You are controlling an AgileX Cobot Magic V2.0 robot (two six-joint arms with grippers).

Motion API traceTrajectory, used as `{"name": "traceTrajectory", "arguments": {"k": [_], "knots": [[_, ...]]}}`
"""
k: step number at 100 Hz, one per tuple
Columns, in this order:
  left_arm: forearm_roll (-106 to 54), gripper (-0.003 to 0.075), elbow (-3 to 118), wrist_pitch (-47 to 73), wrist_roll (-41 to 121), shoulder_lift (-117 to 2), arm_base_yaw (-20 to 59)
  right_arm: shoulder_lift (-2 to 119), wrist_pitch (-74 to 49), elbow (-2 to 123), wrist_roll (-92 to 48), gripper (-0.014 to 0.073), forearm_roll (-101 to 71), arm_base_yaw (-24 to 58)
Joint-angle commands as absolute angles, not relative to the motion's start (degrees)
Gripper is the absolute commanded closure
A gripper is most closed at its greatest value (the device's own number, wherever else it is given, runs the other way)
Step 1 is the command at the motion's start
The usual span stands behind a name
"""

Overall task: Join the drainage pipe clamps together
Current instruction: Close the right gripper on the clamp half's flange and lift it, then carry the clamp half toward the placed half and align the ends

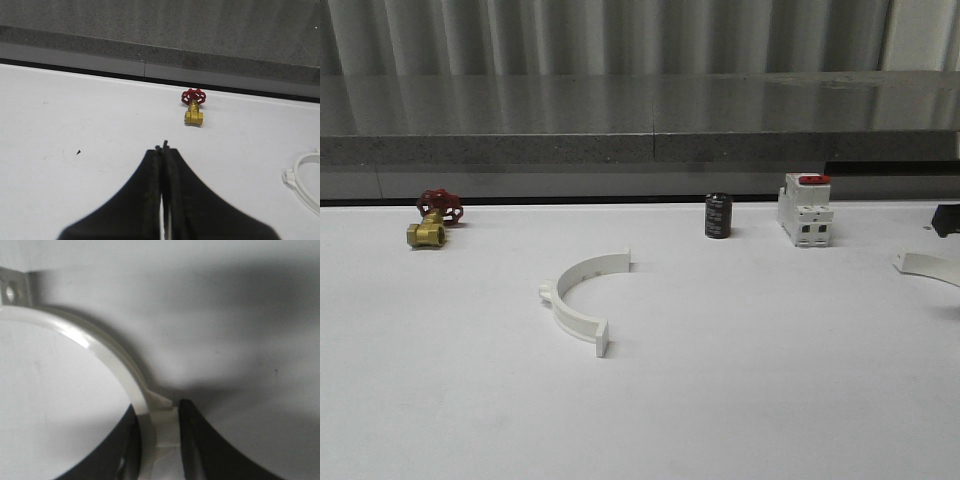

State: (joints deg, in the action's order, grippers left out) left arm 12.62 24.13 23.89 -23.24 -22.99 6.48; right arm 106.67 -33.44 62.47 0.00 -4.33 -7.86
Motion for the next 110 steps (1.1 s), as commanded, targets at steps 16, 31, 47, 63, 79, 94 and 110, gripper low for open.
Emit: {"name": "traceTrajectory", "arguments": {"k": [16, 31, 47, 63, 79, 94, 110], "knots": [[13.0, 0.074, 25.6, 19.7, -23.2, -23.4, 6.3, 102.1, -32.6, 64.0, 2.5, 0.0557, -6.0, -7.3], [13.0, 0.074, 25.6, 19.7, -23.2, -23.4, 6.3, 98.0, -32.6, 64.0, 6.4, 0.0557, -6.0, -3.0], [13.0, 0.074, 25.6, 19.7, -23.2, -23.4, 6.3, 95.4, -33.8, 64.4, 13.5, 0.0557, -5.8, 3.5], [13.0, 0.074, 25.6, 19.7, -23.2, -23.4, 6.3, 95.6, -35.0, 66.3, 23.2, 0.0557, -2.0, 10.6], [13.0, 0.074, 25.6, 19.7, -23.2, -23.4, 6.3, 95.7, -35.4, 68.7, 35.8, 0.0557, 7.6, 17.3], [13.0, 0.074, 25.6, 19.7, -23.2, -23.4, 6.3, 97.6, -37.5, 71.0, 42.9, 0.0557, 12.2, 21.8], [13.0, 0.074, 25.6, 19.7, -23.2, -23.4, 6.3, 101.5, -39.5, 75.1, 43.4, 0.0557, 12.2, 25.7]]}}
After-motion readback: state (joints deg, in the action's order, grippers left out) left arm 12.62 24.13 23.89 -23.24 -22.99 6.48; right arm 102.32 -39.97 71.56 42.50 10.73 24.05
